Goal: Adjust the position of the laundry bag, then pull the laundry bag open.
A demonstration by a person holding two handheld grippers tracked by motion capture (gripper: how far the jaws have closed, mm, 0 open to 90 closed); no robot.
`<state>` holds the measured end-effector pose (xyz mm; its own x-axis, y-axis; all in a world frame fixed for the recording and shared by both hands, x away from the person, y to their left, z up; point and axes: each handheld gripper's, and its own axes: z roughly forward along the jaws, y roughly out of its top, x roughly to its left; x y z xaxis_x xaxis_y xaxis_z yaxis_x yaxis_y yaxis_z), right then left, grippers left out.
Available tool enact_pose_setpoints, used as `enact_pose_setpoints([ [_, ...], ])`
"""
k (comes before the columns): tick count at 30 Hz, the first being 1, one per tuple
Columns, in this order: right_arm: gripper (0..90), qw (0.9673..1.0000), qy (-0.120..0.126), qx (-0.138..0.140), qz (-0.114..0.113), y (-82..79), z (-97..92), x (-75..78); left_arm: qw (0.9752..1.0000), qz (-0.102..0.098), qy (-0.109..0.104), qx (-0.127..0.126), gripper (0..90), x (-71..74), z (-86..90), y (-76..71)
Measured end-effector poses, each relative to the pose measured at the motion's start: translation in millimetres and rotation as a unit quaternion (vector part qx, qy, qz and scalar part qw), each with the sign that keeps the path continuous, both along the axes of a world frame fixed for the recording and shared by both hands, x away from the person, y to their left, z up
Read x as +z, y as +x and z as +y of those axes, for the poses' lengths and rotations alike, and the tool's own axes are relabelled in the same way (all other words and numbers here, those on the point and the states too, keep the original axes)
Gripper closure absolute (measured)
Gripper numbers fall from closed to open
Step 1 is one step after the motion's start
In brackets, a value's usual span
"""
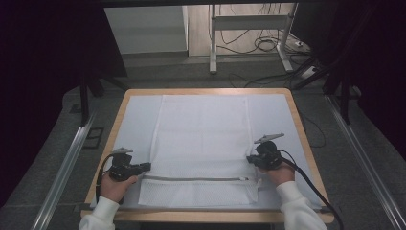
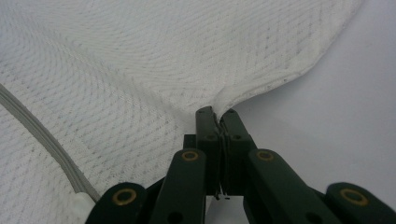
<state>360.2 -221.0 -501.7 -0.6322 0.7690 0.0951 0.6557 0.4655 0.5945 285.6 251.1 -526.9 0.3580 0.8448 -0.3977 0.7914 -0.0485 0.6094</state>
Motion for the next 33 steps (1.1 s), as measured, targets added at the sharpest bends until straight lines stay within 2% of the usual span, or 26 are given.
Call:
enact_pose_setpoints([
  [5,86.9,1.0,-0.003,0.003,0.0,0.4,1.7,-1.3,1.0,0.0,0.002,-0.001,88.8,-0.2,0.5,-0.3],
  [9,86.1,1.0,-0.003,0.004,-0.002,-0.3,1.2,-1.2,0.9999,-0.006,0.013,-0.002,85.8,0.2,-1.4,-1.1],
  [11,83.0,0.9999,-0.002,0.007,-0.008,-1.0,0.5,-0.4,0.9993,-0.022,0.029,-0.006,77.2,4.2,-3.9,-2.9],
  [14,68.7,0.9998,0.004,0.006,-0.019,-1.2,-2.6,2.3,0.9973,-0.049,0.052,0.013,56.3,13.1,-8.4,-6.2],
  [16,58.7,0.9996,0.01,-0.004,-0.025,-1.8,-5.9,5.5,0.9962,-0.062,0.057,0.022,49.1,20.9,-11.2,-7.5],
  [17,53.4,0.9994,0.01,-0.008,-0.031,-2.2,-7.5,6.5,0.996,-0.065,0.057,0.02,48.4,23.3,-12.3,-7.9],
  [20,42.1,0.9987,0.024,-0.025,-0.036,-2.7,-12.3,8.8,0.9959,-0.073,0.053,0.01,46.3,29.8,-19.8,-8.8],
  [22,38.6,0.9979,0.041,-0.035,-0.035,-3.6,-17.1,11.1,0.9959,-0.075,0.051,-0.005,41.3,32.4,-26.5,-8.8],
  [23,37.5,0.9974,0.049,-0.04,-0.035,-4.3,-19.3,12.3,0.9958,-0.075,0.051,-0.011,40.0,33.6,-29.9,-8.9],
  [27,34.7,0.9946,0.061,-0.057,-0.061,-8.2,-24.9,16.1,0.9943,-0.085,0.048,-0.042,36.4,41.8,-44.7,-12.8],
  [33,31.9,0.9944,0.062,-0.059,-0.062,-7.1,-25.0,15.4,0.9923,-0.096,0.05,-0.061,31.4,49.4,-60.2,-14.6],
])
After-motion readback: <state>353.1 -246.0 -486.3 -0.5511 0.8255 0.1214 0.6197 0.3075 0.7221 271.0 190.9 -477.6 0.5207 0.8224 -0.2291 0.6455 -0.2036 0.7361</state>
